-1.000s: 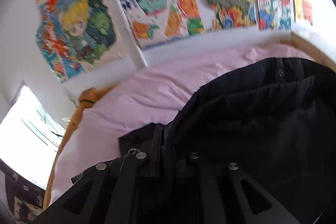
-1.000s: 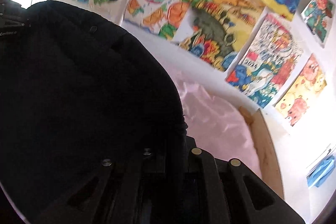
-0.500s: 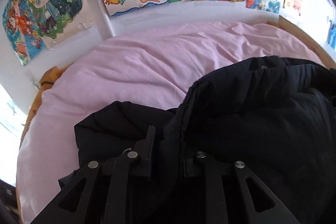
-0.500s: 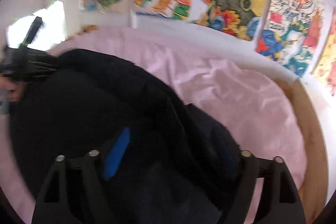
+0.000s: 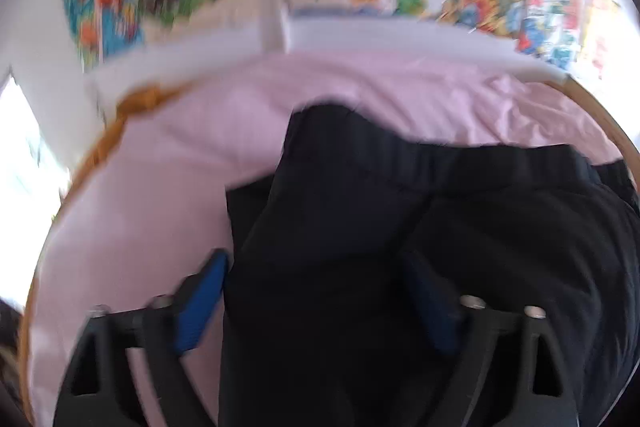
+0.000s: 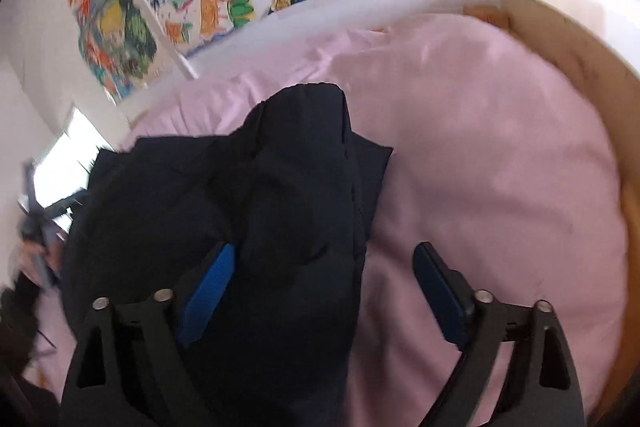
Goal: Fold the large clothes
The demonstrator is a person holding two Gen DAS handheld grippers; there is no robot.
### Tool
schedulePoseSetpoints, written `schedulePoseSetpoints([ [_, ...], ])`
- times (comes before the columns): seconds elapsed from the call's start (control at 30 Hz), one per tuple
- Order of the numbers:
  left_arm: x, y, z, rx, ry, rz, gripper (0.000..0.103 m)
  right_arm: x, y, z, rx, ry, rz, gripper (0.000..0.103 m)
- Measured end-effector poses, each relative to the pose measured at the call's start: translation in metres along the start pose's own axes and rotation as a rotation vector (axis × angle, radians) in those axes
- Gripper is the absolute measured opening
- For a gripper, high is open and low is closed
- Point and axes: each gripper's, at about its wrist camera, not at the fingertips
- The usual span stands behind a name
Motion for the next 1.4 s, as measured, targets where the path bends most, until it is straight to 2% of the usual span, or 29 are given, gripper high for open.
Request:
schedulePoseSetpoints([
  [0.03, 0.001, 0.006, -0.006, 0.018, -0.041, -0.023, 0.069, 0.001, -0.001, -0.001, -0.021, 0.007, 0.003, 0.064],
  [0.07, 0.001, 0.008, -0.01, 0.032, -0.062, -0.024, 0.058, 0.001, 0.001, -0.002, -0.029, 0.01, 0.006, 0.058],
  [0.1, 0.002, 0.008, -0.012, 0.038, -0.077, -0.022, 0.049, 0.001, 0.001, -0.005, -0.026, 0.013, 0.01, 0.043],
  [0.13, 0.003, 0.006, -0.014, 0.032, -0.089, -0.014, 0.03, 0.001, 0.002, -0.007, -0.022, 0.018, 0.019, 0.032],
  [0.17, 0.004, 0.003, -0.016, 0.024, -0.102, 0.0, 0.011, 0.001, 0.003, -0.01, -0.019, 0.021, 0.031, 0.027],
  [0.23, 0.007, -0.011, -0.019, 0.021, -0.145, 0.074, 0.008, 0.001, -0.001, -0.017, -0.01, 0.011, 0.067, 0.013],
  [0.33, 0.003, -0.026, -0.022, -0.015, -0.17, 0.171, 0.008, 0.005, -0.019, -0.03, 0.047, -0.057, 0.137, 0.01],
  [0.37, 0.002, -0.027, -0.021, -0.031, -0.166, 0.185, 0.008, 0.002, -0.021, -0.035, 0.07, -0.085, 0.15, 0.01],
  [0.43, 0.0, -0.018, -0.015, -0.084, -0.139, 0.157, 0.008, 0.001, -0.017, -0.04, 0.137, -0.137, 0.156, 0.01],
  [0.5, -0.001, 0.004, -0.008, -0.127, -0.081, 0.086, 0.008, 0.003, 0.0, -0.038, 0.201, -0.15, 0.128, 0.01],
  [0.6, 0.004, 0.022, 0.001, -0.163, -0.032, 0.043, 0.009, 0.008, 0.015, -0.034, 0.252, -0.158, 0.108, 0.01],
  [0.73, 0.004, 0.016, -0.007, -0.142, -0.068, 0.057, 0.018, 0.012, 0.016, -0.033, 0.282, -0.159, 0.117, 0.012],
  [0.8, 0.006, 0.011, -0.013, -0.145, -0.1, 0.055, 0.032, 0.013, 0.011, -0.034, 0.281, -0.159, 0.138, 0.014],
  [0.87, 0.008, 0.005, -0.019, -0.164, -0.142, 0.047, 0.058, 0.016, 0.009, -0.035, 0.291, -0.165, 0.155, 0.019],
  [0.93, 0.011, -0.001, -0.027, -0.161, -0.19, 0.05, 0.066, 0.015, 0.005, -0.034, 0.29, -0.163, 0.167, 0.023],
  [1.0, 0.012, -0.005, -0.031, -0.149, -0.218, 0.052, 0.067, 0.014, 0.004, -0.031, 0.291, -0.15, 0.17, 0.028],
  [1.1, 0.011, -0.009, -0.03, -0.152, -0.224, 0.057, 0.077, 0.012, 0.001, -0.026, 0.29, -0.13, 0.176, 0.037],
  [1.17, 0.01, -0.013, -0.026, -0.151, -0.213, 0.068, 0.078, 0.013, 0.001, -0.025, 0.287, -0.123, 0.182, 0.04],
  [1.37, -0.001, -0.027, -0.003, -0.166, -0.121, 0.109, 0.079, 0.012, -0.001, -0.028, 0.283, -0.131, 0.196, 0.046],
  [1.4, -0.003, -0.03, 0.003, -0.168, -0.097, 0.119, 0.08, 0.012, -0.002, -0.029, 0.277, -0.134, 0.197, 0.049],
])
Point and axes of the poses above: each gripper's, at about its wrist camera, not at the fingertips, and y roughly the way its jaws point, z to its right, x to its underside, and after that the axes turned 12 degrees about y, right-handed
